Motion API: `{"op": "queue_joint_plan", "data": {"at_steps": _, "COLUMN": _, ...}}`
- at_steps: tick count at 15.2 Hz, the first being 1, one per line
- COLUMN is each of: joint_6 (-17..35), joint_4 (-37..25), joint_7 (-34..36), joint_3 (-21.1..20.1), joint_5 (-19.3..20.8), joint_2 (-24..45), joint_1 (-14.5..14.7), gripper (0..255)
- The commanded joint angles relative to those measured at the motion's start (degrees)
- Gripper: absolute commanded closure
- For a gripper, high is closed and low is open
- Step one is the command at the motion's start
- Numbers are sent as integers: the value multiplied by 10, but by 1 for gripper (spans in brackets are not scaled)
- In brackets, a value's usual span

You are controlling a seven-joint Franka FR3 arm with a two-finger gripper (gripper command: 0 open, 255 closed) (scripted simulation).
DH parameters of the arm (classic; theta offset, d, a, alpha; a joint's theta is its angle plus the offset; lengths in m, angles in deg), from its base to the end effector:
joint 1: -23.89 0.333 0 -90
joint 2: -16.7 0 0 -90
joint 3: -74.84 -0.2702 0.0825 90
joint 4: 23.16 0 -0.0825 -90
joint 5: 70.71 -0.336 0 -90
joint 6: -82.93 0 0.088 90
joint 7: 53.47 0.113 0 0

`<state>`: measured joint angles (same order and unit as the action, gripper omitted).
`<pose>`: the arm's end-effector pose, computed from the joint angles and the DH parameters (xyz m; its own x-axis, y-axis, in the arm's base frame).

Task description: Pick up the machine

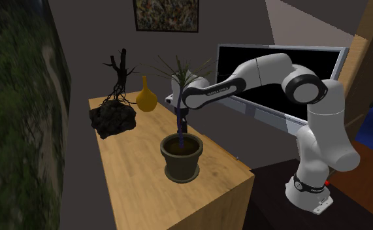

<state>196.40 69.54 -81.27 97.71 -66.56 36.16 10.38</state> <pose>0.4926 -0.3406 0.4141 0.9932 -0.1036 -0.0538 -0.0914 -0.9768 0.1935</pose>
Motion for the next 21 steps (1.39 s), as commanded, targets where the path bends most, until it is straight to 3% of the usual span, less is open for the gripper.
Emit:
{"op": "queue_joint_plan", "data": {"at_steps": 1, "joint_6": 12, "joint_4": 2, "joint_7": -1, "joint_3": -1, "joint_5": -3, "joint_2": 10, "joint_1": -3, "gripper": 0}}
{"op": "queue_joint_plan", "data": {"at_steps": 7, "joint_6": 43, "joint_4": 24, "joint_7": 2, "joint_3": -2, "joint_5": -5, "joint_2": 20, "joint_1": -3, "gripper": 0}}
{"op": "queue_joint_plan", "data": {"at_steps": 8, "joint_6": 44, "joint_4": 25, "joint_7": 3, "joint_3": -2, "joint_5": -5, "joint_2": 19, "joint_1": -3, "gripper": 255}}
{"op": "queue_joint_plan", "data": {"at_steps": 16, "joint_6": 45, "joint_4": 28, "joint_7": 3, "joint_3": -2, "joint_5": -4, "joint_2": 18, "joint_1": -2, "gripper": 255}}
{"op": "queue_joint_plan", "data": {"at_steps": 21, "joint_6": 16, "joint_4": 5, "joint_7": -1, "joint_3": -1, "joint_5": -3, "joint_2": 11, "joint_1": -3, "gripper": 255}}
